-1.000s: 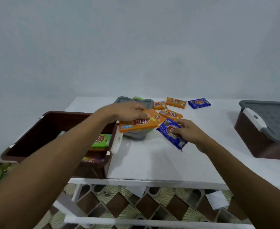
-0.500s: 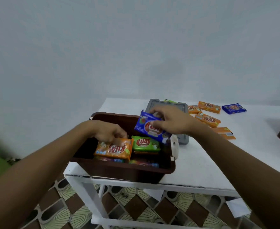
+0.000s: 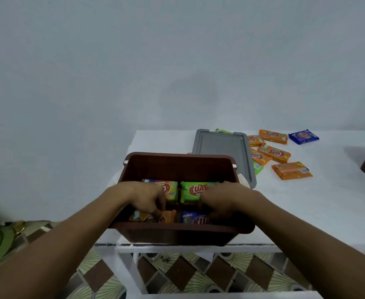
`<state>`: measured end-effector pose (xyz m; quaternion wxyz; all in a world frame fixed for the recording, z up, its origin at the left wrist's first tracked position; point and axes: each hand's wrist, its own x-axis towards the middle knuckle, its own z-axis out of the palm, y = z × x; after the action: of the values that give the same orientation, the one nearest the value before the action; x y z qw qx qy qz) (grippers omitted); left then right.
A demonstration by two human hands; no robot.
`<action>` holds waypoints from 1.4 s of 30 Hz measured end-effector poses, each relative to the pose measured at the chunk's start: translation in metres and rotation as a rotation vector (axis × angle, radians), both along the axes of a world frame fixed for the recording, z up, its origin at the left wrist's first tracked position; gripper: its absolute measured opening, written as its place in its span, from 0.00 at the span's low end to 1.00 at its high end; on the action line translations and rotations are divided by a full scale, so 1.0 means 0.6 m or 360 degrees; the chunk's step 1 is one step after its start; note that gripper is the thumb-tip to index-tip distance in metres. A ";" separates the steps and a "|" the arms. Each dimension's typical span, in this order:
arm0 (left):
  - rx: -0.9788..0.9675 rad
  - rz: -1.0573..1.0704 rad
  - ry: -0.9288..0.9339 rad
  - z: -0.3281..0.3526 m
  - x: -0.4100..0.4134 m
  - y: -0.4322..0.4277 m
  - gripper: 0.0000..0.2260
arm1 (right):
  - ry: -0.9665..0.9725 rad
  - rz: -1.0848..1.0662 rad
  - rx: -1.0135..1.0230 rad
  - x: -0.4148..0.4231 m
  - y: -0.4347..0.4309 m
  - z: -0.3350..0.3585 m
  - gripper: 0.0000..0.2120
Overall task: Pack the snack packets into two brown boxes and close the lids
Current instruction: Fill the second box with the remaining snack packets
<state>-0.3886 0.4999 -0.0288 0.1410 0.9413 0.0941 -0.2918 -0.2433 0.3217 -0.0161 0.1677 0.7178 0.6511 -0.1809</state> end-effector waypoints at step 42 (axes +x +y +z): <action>0.0128 -0.0049 -0.1280 0.056 0.190 -0.080 0.08 | -0.0066 -0.1083 0.0771 0.333 -0.216 -0.074 0.23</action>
<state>-0.2744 0.4516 0.0049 0.1253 0.9865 0.0286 0.1017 -0.0435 0.1924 -0.0607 -0.0623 0.9141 0.3972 -0.0531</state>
